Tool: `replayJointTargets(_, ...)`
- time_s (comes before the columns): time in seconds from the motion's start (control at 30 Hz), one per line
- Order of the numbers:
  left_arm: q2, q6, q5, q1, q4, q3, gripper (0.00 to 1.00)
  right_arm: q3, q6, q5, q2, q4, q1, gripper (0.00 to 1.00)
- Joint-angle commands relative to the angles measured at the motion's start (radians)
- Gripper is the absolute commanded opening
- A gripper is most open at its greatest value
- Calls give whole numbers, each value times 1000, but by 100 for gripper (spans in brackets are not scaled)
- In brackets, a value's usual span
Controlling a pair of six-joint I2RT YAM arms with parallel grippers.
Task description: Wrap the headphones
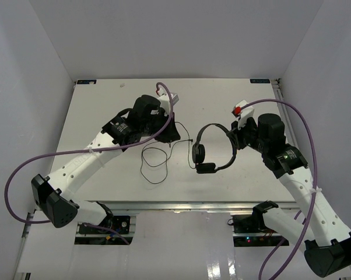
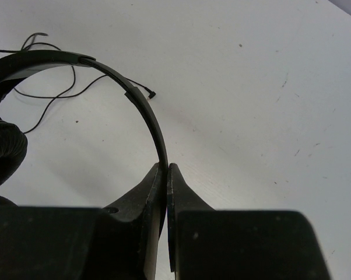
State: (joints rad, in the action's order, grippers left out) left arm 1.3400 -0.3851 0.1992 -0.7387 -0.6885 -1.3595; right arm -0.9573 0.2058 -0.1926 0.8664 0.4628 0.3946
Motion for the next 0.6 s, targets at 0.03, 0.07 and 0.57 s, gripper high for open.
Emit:
replayJointTargets(0.03, 54, -65, 135, -6, -90, -104, 0, -5, -123, 149, 35, -155, 24, 8)
replayJointTargets(0.07, 58, -72, 142, -8, -101, -112, 0, -7, -124, 146, 39, -161, 24, 8)
replayJointTargets(0.57, 80, -74, 138, -8, -263, -212, 0, -104, -191, 32, 119, -178, 37, 8)
